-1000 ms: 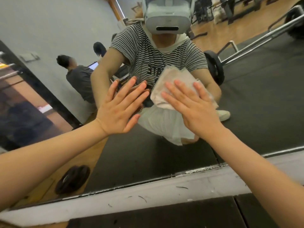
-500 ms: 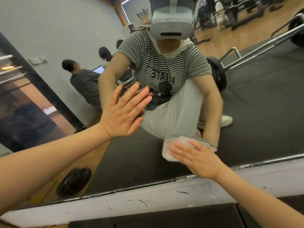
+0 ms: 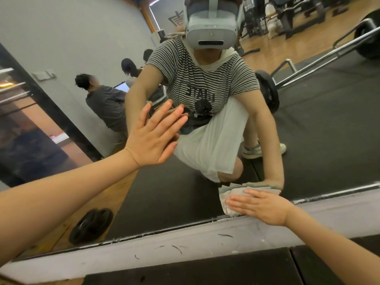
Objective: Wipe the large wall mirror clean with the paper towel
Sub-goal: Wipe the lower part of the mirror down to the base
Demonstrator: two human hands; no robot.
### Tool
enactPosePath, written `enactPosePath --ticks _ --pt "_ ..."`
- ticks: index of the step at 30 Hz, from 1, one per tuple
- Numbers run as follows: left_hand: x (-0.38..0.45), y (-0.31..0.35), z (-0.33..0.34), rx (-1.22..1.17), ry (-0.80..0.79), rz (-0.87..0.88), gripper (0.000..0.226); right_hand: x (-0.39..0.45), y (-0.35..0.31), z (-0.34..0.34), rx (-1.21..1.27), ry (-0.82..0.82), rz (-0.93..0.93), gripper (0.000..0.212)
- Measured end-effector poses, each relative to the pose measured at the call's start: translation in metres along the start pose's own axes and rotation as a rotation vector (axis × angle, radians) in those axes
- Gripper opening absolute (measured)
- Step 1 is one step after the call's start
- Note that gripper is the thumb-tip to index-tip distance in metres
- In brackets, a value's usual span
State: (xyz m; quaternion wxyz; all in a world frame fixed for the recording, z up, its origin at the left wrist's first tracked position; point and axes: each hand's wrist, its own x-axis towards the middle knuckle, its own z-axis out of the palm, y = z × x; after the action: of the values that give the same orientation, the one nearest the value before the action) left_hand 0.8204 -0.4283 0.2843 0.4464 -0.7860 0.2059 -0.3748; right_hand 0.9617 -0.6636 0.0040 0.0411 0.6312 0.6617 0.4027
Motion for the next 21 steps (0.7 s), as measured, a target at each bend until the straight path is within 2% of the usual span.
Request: enactPosePath --ticks 2,5,10,15,21 --pt "0.001 0.000 0.000 -0.017 0.007 0.012 0.059 0.005 0.007 -0.004 0.002 -0.025 -0.020 0.082" --pt "0.001 -0.001 0.000 -0.040 -0.002 0.034 0.056 0.022 0.016 -0.018 -0.012 0.120 0.020 0.061" --pt "-0.001 -0.003 0.000 -0.088 -0.026 0.038 0.059 0.083 0.064 -0.077 0.041 0.315 0.209 0.072" --pt "-0.002 -0.001 0.002 -0.078 0.008 -0.004 0.065 0.135 0.109 -0.131 -0.020 0.440 0.340 0.062" --pt "-0.005 0.000 0.004 -0.094 0.051 -0.007 0.064 0.157 0.112 -0.148 -0.018 0.578 0.509 0.056"
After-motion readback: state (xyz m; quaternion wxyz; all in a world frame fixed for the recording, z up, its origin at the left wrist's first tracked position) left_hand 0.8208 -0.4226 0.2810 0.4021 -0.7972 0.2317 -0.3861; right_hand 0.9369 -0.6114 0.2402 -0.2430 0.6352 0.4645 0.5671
